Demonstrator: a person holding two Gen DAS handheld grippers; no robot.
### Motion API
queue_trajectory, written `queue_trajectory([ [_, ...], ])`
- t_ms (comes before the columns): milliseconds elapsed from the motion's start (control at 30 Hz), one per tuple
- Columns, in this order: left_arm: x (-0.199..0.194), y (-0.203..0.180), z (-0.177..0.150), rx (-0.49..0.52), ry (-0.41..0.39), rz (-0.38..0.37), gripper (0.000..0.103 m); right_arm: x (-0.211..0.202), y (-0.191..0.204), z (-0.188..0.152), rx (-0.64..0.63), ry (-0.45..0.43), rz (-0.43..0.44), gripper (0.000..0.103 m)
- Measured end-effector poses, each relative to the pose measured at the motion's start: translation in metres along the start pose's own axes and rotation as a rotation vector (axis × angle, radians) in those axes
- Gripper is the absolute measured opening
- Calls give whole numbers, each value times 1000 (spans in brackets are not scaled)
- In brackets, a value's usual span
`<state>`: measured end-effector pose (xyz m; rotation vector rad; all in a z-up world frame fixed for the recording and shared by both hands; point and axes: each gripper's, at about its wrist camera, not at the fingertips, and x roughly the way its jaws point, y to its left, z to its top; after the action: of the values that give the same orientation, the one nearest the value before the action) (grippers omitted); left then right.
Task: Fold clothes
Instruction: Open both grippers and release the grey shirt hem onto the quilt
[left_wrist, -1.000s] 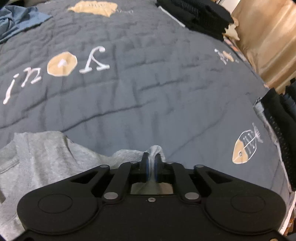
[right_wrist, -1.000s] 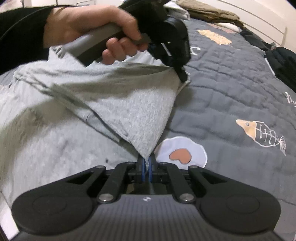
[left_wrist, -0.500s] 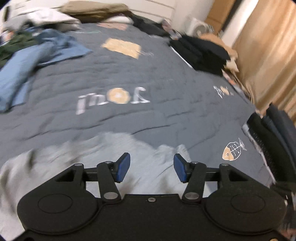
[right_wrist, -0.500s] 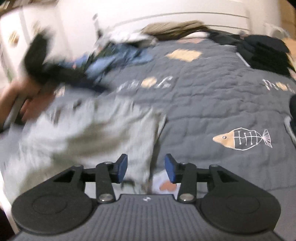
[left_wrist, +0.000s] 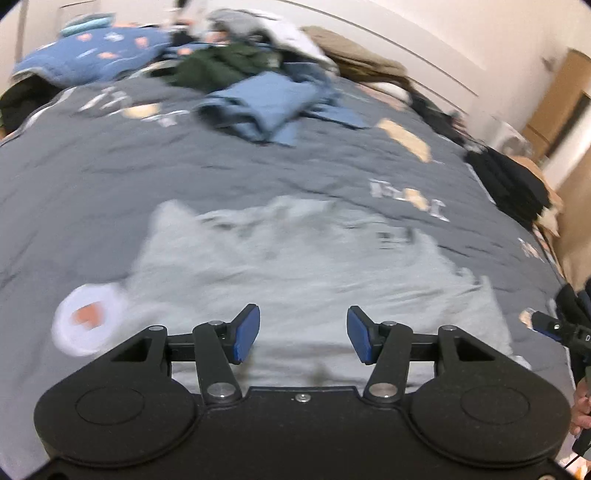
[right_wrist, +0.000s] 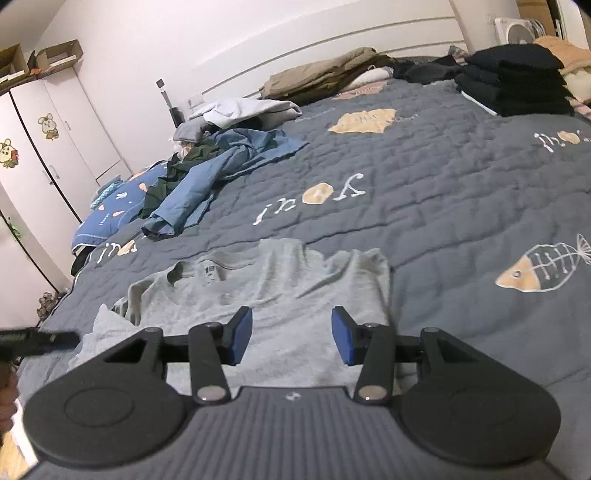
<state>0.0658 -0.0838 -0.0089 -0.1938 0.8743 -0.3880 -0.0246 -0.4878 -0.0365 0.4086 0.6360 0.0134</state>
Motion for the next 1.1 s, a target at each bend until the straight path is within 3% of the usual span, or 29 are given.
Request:
queue_trajectory([
  [233,-23,70,1,-147,-48,75,52,21,24,-9,-38,45,-21,47],
  [333,-20,95,1,-207,-28,57,52,28,35,-12,-42,56,-14,47],
  [667,13,106,-5,-217,55,-9,50,46,57,-19,8,85,100,48],
  [733,19,106,-7,-210,69,-14,35,49,57,-20,10,89,98,48],
  [800,22,106,-8,-199,64,-12,30,50,55,-20,19,91,94,48],
  [900,23,107,-6,-193,48,-9,13,52,53,-20,30,91,91,48],
  [1100,-4,104,11,-120,-59,11,7,48,44,-16,44,78,80,48],
])
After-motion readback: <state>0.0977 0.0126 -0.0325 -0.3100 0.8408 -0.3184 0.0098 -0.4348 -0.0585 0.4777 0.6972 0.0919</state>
